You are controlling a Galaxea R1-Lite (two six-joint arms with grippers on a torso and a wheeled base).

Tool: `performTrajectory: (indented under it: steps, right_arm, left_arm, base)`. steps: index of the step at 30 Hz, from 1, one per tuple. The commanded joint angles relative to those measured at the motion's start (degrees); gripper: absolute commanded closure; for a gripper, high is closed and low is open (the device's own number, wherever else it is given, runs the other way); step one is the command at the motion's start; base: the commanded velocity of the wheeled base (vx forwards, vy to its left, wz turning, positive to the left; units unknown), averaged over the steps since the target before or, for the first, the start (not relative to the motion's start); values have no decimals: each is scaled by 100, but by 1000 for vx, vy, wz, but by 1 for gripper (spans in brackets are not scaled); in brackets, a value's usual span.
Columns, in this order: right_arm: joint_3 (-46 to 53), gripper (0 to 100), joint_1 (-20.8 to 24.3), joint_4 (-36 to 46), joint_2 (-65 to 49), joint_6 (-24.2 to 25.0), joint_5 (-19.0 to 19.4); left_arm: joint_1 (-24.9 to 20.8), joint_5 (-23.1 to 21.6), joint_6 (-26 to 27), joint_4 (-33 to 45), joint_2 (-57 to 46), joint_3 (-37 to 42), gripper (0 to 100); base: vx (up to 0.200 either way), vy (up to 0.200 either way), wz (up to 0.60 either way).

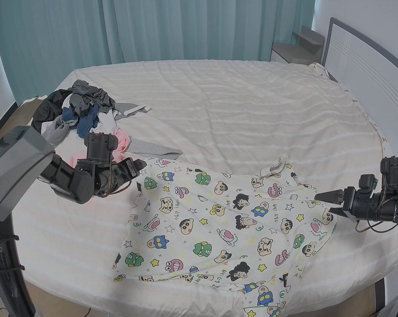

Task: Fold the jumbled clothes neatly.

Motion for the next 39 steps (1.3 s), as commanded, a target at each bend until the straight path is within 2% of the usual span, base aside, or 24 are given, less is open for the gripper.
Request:
performTrajectory:
  steps: [1,3,4,6,13,19,25,31,36,39]
  right_arm:
    - [321,0,214,-9,256,-557,-294]
    - [646,0,187,-9,159,-944,-373]
    - [673,0,187,-9,150,-970,-373]
    - [1077,0,161,-18,1,-1392,-373]
    - [1525,0,-6,-18,-140,-1910,-355]
    - [1666,0,-164,-1,54,-2464,-355]
    - [1613,0,-314,-9,546,-2992,-355]
    - [1420,0,-147,-9,959,-3150,-250]
    - [1095,0,56,-1,1284,-3097,40]
    - [892,0,187,-9,1521,-3123,49]
  left_arm:
    - [-289,-108,-60,-436,-1387,1458,0]
    - [-483,-82,-60,-656,-1554,1915,0]
    - [-500,-73,-60,-673,-1563,1950,0]
    - [-755,-38,-51,-1051,-1809,2662,0]
    - [-1133,243,-174,-1886,-2187,4007,0]
    - [-1230,296,-781,-2361,-2257,4552,0]
    - [-1238,313,-869,-2932,-2213,5061,0]
    - [-1291,384,-974,-3389,-2204,5422,0]
    - [-1291,393,-1229,-3451,-2160,5466,0]
    - [-1300,384,-1457,-3451,-2143,5474,0]
  base:
    - [0,0,0]
    - [0,0,0]
    - [0,0,0]
    - [0,0,0]
    - [-171,0,0]
    - [-200,0,0]
    - [-200,0,0]
    - [-200,0,0]
    - [0,0,0]
    - [0,0,0]
